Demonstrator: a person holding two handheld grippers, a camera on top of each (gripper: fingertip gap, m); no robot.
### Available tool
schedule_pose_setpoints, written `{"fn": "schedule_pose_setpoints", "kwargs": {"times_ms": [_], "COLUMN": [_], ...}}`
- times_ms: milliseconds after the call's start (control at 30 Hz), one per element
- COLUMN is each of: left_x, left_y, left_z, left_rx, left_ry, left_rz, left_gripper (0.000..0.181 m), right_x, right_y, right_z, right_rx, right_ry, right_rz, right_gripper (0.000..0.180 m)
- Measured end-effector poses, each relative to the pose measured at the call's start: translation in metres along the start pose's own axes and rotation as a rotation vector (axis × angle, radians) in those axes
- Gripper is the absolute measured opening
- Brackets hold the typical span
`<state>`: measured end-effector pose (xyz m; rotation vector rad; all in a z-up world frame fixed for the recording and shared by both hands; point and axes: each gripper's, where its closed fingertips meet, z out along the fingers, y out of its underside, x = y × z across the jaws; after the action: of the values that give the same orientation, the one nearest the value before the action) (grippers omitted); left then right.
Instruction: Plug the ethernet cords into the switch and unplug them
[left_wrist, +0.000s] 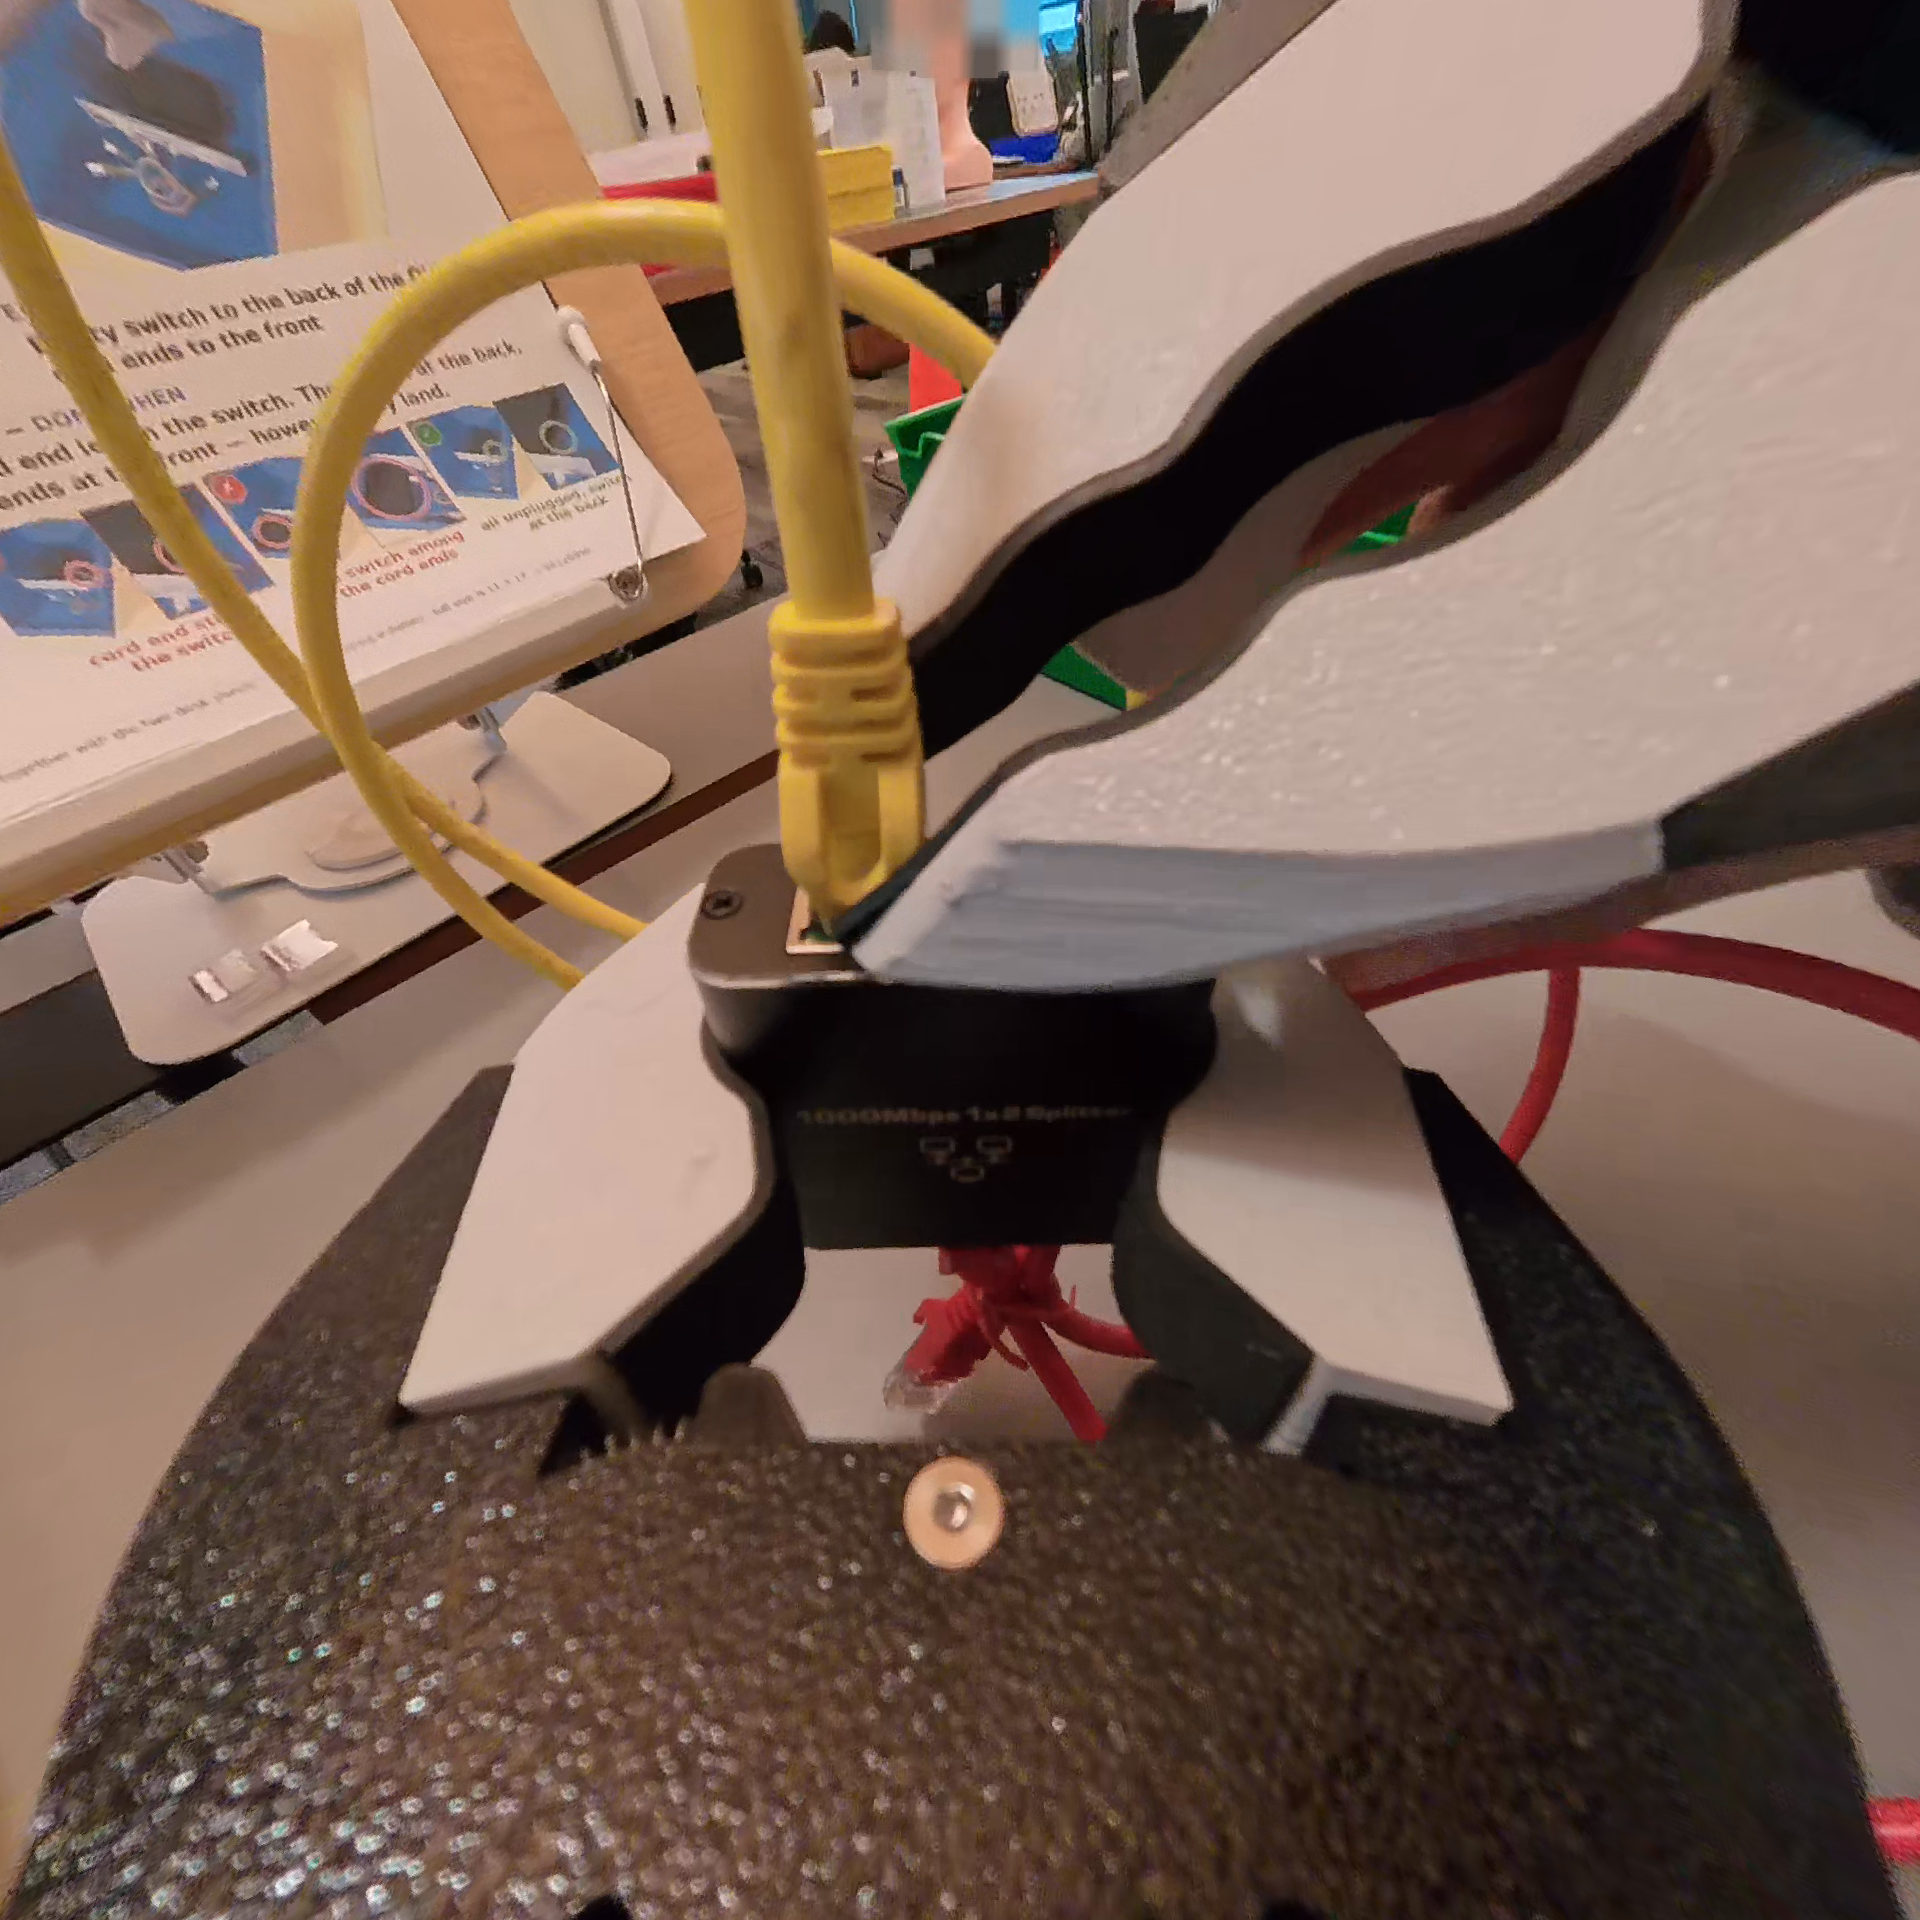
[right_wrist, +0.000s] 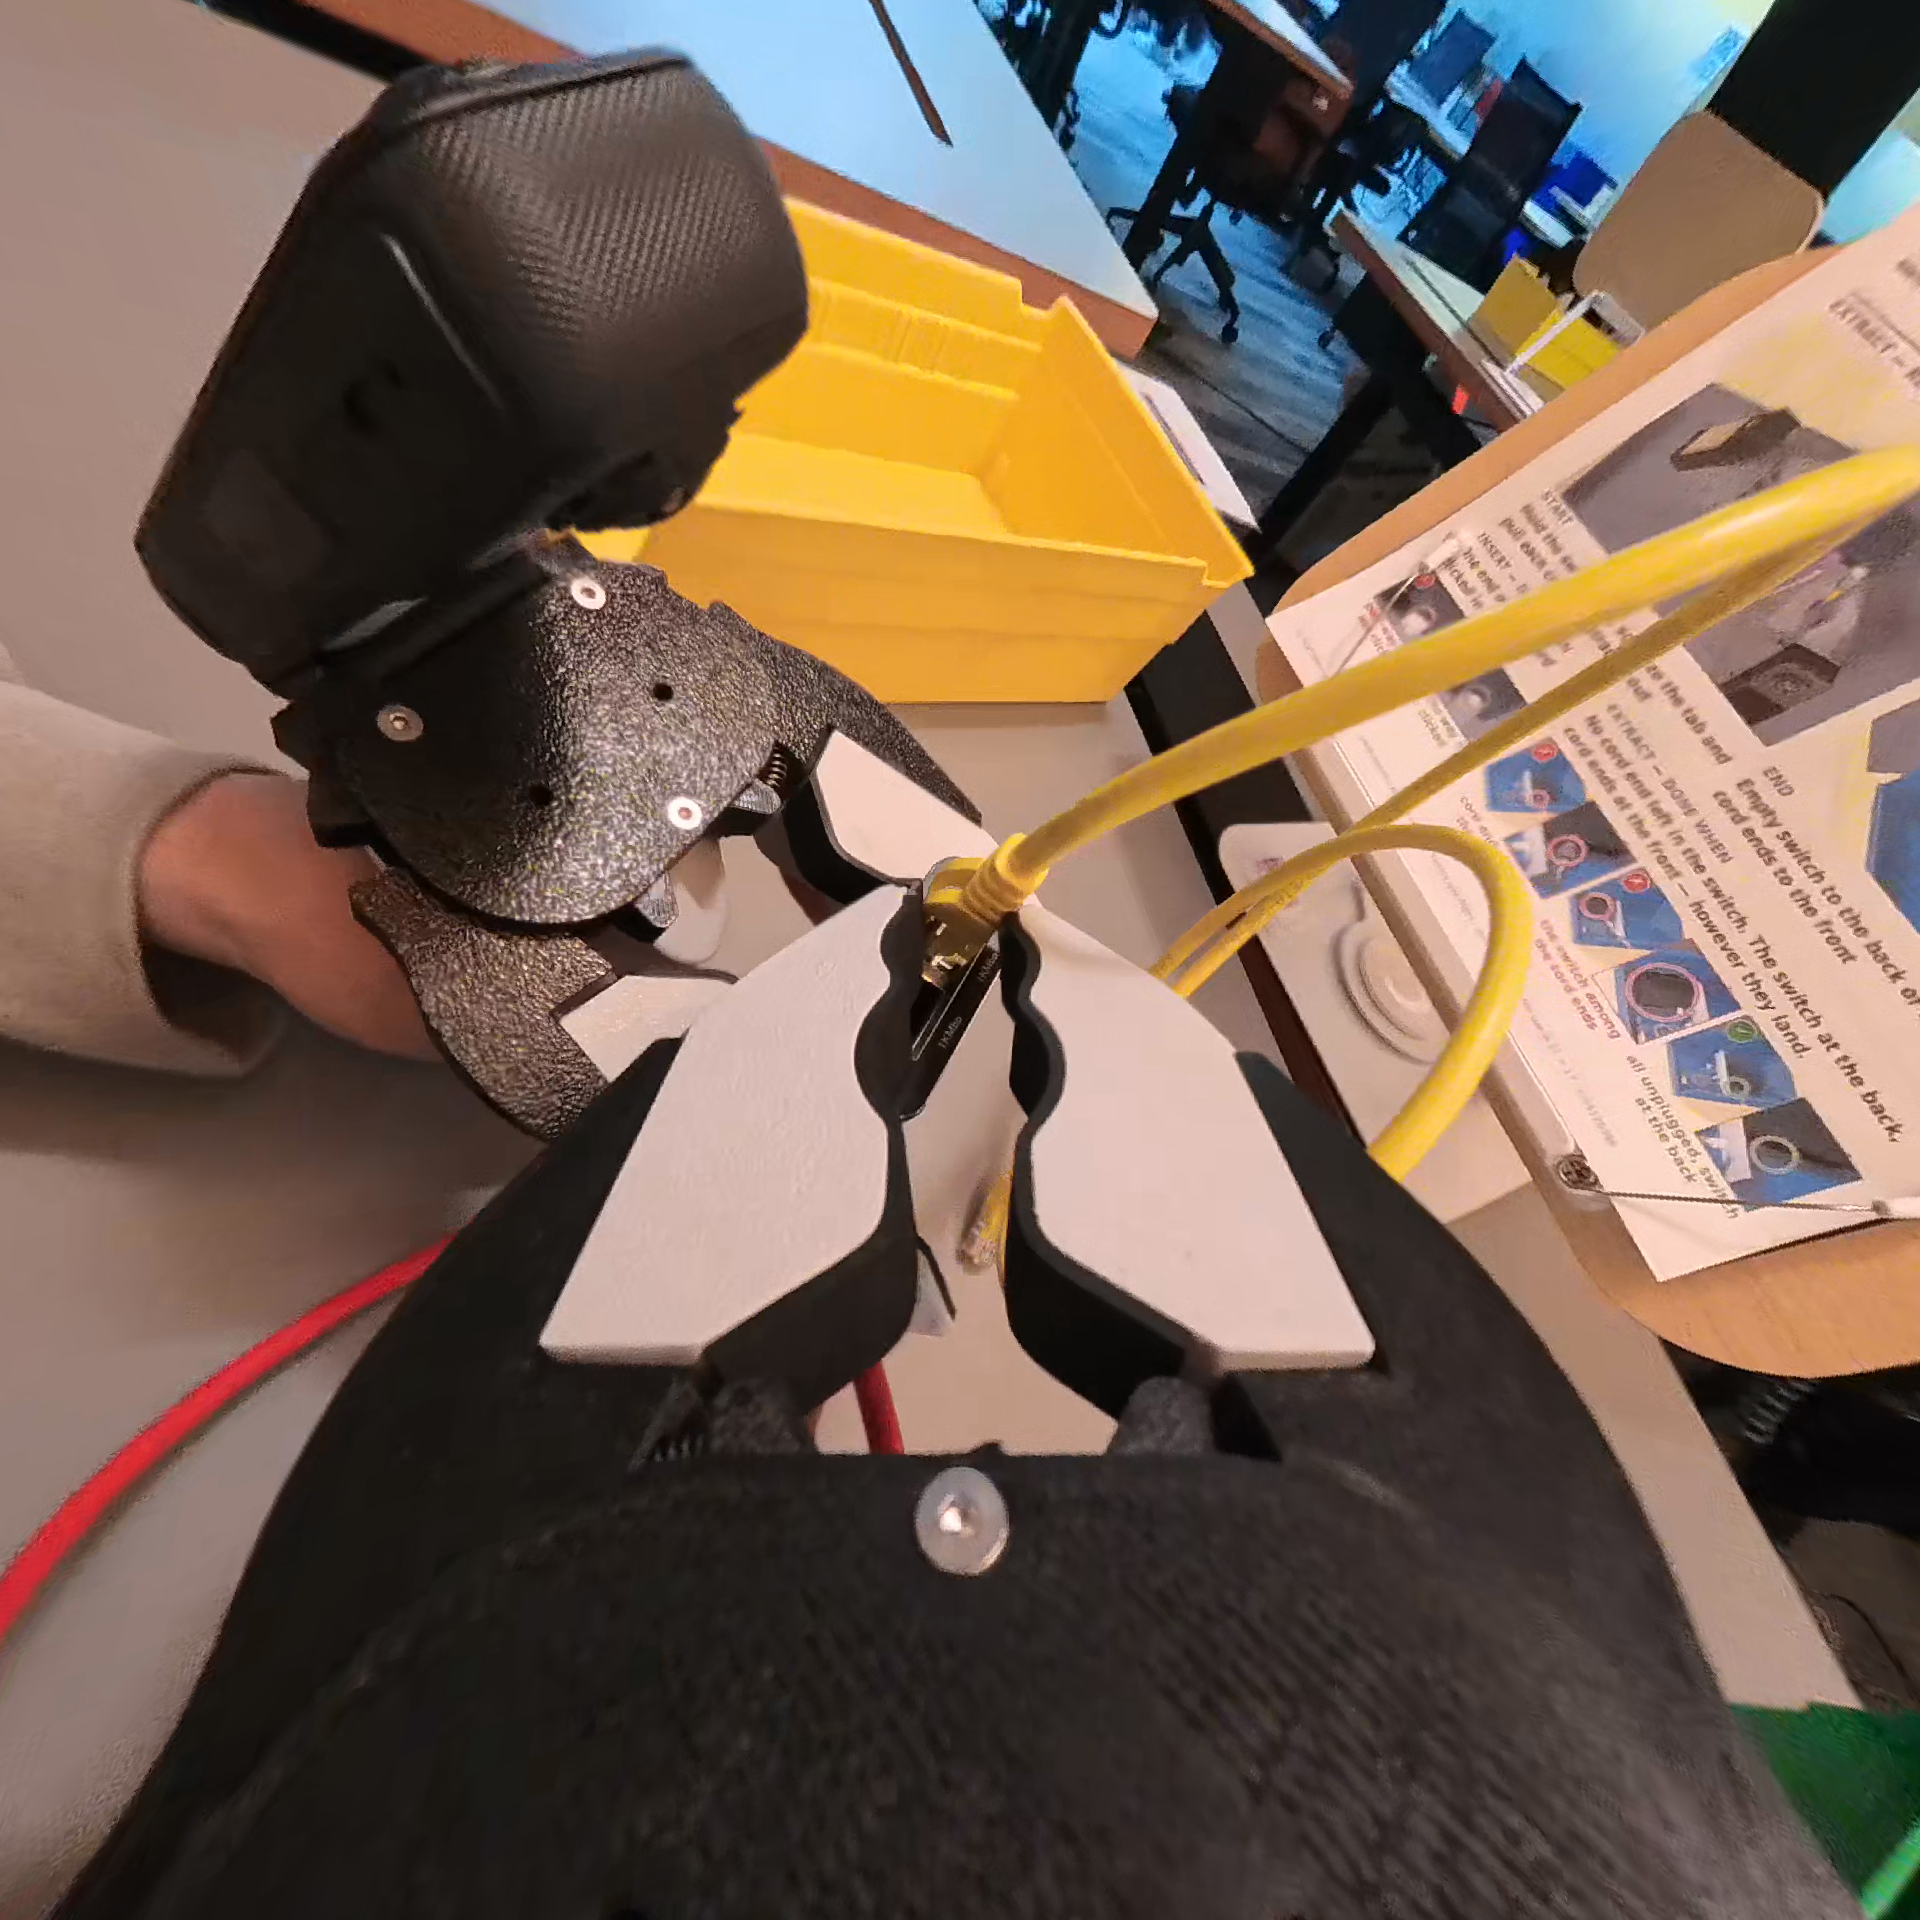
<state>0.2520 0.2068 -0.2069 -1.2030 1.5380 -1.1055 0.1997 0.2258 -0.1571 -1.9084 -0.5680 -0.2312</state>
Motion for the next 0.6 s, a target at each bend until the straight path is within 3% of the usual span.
{"fn": "schedule_pose_setpoints", "kwargs": {"times_ms": [100, 233, 333, 400, 500, 600], "left_x": [-0.001, -0.014, -0.021, -0.021, -0.020, -0.011], "left_y": [-0.006, -0.020, -0.029, -0.036, -0.051, -0.075], "left_z": [-0.005, -0.017, -0.022, -0.024, -0.026, -0.031], "left_rx": [0.009, 0.037, 0.055, 0.057, 0.059, 0.126], "left_ry": [0.009, -0.017, -0.013, 0.025, 0.112, 0.263], "left_rz": [-0.018, -0.026, -0.055, -0.071, -0.099, -0.167], "left_gripper": [0.075, 0.076, 0.076, 0.076, 0.076, 0.075], "right_x": [-0.001, 0.011, 0.007, 0.005, 0.011, 0.022], "right_y": [-0.007, -0.020, -0.028, -0.048, -0.075, -0.082], "right_z": [-0.004, -0.019, -0.030, -0.042, -0.067, -0.086], "right_rx": [0.034, 0.060, 0.061, 0.157, 0.325, 0.380], "right_ry": [-0.018, 0.061, 0.027, 0.003, -0.005, 0.028], "right_rz": [0.056, 0.122, 0.171, 0.204, 0.275, 0.298], "right_gripper": [0.019, 0.065, 0.089, 0.103, 0.103, 0.103]}}
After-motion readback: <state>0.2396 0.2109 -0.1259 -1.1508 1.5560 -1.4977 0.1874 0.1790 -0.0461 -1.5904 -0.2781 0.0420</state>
